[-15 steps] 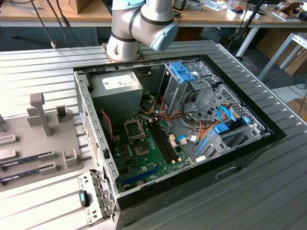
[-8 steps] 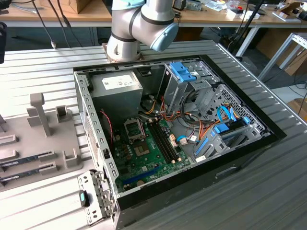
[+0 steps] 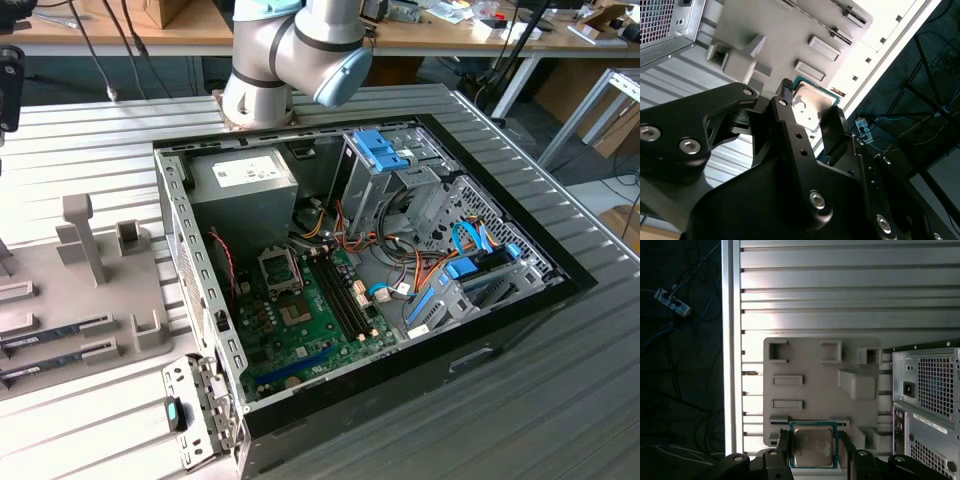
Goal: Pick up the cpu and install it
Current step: 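Pick up the cpu and move it towards the insertion slot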
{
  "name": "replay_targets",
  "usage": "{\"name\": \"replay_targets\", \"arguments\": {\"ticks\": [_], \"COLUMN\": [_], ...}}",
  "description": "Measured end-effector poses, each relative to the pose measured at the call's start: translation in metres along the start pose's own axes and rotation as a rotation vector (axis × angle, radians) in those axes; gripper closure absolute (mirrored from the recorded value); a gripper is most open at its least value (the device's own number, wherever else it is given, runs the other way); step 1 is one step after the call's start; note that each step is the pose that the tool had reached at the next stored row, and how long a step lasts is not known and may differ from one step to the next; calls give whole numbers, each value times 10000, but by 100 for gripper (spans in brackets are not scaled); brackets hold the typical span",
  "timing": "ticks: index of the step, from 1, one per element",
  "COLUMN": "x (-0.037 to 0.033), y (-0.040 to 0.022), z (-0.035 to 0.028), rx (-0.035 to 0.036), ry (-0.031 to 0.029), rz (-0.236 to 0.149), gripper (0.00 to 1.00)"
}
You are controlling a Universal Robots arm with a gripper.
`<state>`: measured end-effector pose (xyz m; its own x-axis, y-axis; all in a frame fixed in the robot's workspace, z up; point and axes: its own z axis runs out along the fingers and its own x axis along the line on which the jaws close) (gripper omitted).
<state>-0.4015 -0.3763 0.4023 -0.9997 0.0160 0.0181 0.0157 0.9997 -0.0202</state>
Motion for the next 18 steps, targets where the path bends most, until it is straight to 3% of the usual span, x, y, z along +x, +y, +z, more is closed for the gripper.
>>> {"name": "replay_targets", "arguments": {"ticks": [18], "x": [-187], "y": [3], "z": [-1], "rx": [0], "ry": [-1], "rz": [0], "gripper": [53]}}
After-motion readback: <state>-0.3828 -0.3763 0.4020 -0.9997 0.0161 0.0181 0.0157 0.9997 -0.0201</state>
